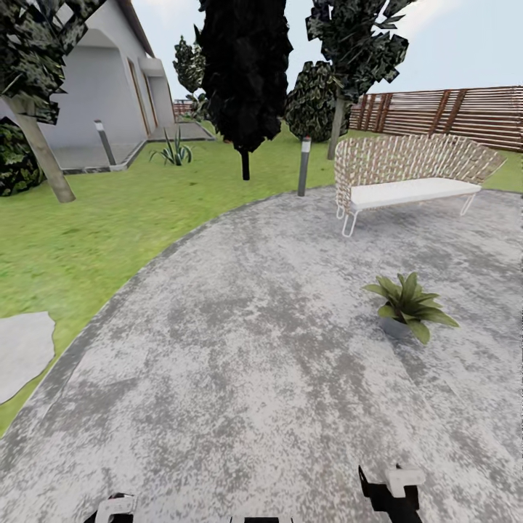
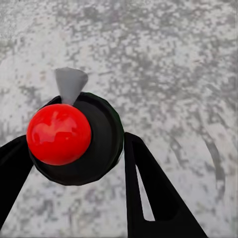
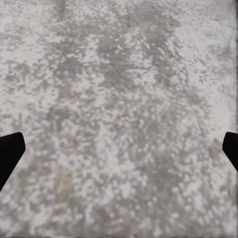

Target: Pick up the pesticide atomizer in the garden and spray insectifuge to fully cover both potted plants in the garden.

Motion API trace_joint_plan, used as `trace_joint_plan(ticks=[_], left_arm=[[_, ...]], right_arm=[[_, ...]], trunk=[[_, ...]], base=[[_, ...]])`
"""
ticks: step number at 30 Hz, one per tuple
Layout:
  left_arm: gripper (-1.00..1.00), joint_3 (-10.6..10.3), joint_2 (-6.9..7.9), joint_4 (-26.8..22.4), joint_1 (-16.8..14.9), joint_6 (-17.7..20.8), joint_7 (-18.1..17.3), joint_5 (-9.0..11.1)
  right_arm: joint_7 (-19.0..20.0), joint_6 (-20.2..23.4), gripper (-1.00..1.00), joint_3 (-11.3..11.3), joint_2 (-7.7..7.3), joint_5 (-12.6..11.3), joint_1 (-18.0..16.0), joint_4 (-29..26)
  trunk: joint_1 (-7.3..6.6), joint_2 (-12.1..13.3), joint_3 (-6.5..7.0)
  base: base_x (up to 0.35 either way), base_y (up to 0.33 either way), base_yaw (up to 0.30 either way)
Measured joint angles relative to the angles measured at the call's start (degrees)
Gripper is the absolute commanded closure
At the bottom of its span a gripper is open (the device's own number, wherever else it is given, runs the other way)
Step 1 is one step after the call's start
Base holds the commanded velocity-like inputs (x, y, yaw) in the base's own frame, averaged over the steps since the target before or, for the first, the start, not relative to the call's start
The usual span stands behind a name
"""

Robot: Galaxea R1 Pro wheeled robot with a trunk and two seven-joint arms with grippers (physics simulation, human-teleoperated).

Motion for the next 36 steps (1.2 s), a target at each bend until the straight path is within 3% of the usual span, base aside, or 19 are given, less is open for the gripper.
trace_joint_plan(ticks=[4,16,36], left_arm=[[1.00,0.7,0.00,-0.2,0.9,0.0,0.0,0.2],[1.00,1.0,-0.22,-0.1,1.1,0.0,0.0,0.2],[1.00,0.9,-0.33,0.0,1.1,0.0,0.0,0.1]], right_arm=[[-0.1,-2.0,-1.00,0.0,0.15,-0.1,0.0,3.7],[-0.1,-2.1,-1.00,-0.1,0.52,-0.3,0.0,4.2],[-0.1,-2.1,-1.00,-0.2,0.53,-0.3,0.1,4.2]], trunk=[[-0.10,0.1,1.25],[-0.41,0.2,4.37],[-0.93,0.5,8.80]], base=[[0.000,0.000,-0.071],[0.000,0.000,-0.028],[0.000,0.000,-0.256]])
